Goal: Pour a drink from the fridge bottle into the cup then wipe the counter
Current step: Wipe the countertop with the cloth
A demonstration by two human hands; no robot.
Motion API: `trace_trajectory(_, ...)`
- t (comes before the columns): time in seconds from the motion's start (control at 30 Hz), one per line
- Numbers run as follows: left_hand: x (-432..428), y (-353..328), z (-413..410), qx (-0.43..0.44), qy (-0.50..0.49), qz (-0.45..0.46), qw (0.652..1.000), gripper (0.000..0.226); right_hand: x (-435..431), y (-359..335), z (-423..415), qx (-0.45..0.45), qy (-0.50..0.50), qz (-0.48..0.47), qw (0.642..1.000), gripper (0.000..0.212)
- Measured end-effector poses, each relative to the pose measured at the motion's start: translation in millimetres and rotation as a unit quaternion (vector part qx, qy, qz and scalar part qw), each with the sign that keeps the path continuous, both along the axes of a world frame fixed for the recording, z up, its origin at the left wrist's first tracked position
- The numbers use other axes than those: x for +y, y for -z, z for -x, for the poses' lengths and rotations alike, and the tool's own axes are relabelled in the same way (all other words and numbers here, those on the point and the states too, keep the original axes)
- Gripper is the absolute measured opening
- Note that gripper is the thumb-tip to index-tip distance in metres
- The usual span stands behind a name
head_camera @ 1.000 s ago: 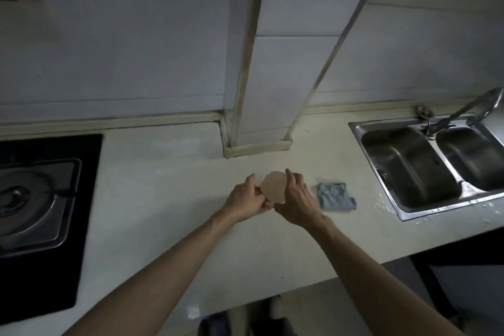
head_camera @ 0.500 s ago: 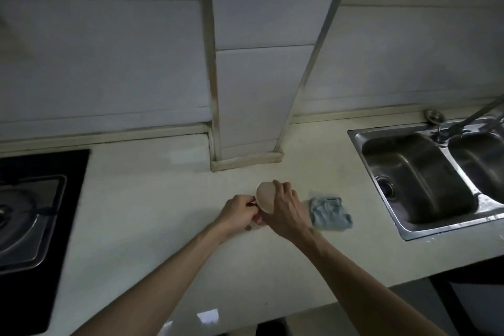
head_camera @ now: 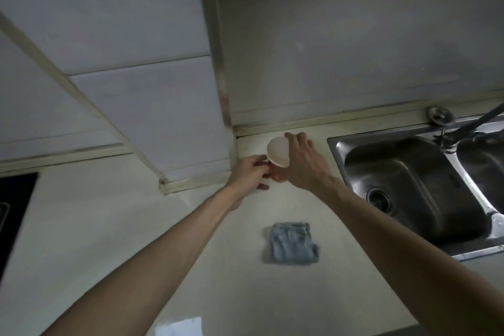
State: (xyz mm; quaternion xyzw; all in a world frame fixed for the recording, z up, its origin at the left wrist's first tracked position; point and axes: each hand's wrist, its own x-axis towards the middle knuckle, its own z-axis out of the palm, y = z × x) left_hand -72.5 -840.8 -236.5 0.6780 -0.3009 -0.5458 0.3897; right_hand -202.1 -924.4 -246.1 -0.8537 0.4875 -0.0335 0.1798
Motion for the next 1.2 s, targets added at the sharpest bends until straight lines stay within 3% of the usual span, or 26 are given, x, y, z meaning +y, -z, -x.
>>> trace_trajectory(0.13, -40, 15, 14, 0.008, -0.037, 0.015, 0.999, 0.038, -48, 11, 4, -0.008, -0.006, 0.038, 0.999, 0.09)
trace_trajectory(0.2, -56, 19, 18, 0.022, -0.058, 0.025, 0.998, 0.029, -66, 20, 3, -0.009, -0.006, 0.045, 0.999, 0.09)
trace_trajectory(0.37, -86, 33, 24, 0.055, -0.09, 0.019, 0.994, 0.027, -95, 40, -4, -0.017, 0.007, 0.014, 1.0, 0.088)
trace_trajectory(0.8, -92, 38, 24, 0.036, -0.056, 0.005, 0.998, 0.02, -107, 57, -4, -0.023, 0.015, -0.027, 0.999, 0.102)
trace_trajectory(0.93, -68, 34, 12, -0.056, -0.025, -0.027, 0.998, 0.04, -96, 48, 12, -0.075, 0.03, 0.036, 0.996, 0.081)
trace_trajectory(1.03, -32, 32, 6, -0.174, 0.039, -0.037, 0.983, 0.031, -70, 42, 36, -0.162, 0.065, 0.107, 0.979, 0.053)
trace_trajectory(1.1, -1, 36, 6, -0.267, 0.107, -0.029, 0.957, 0.025, -40, 43, 51, -0.156, 0.073, 0.113, 0.979, 0.042)
trace_trajectory(1.2, 51, 51, 15, -0.38, 0.242, -0.04, 0.892, 0.029, 14, 60, 66, -0.109, 0.012, 0.074, 0.991, 0.035)
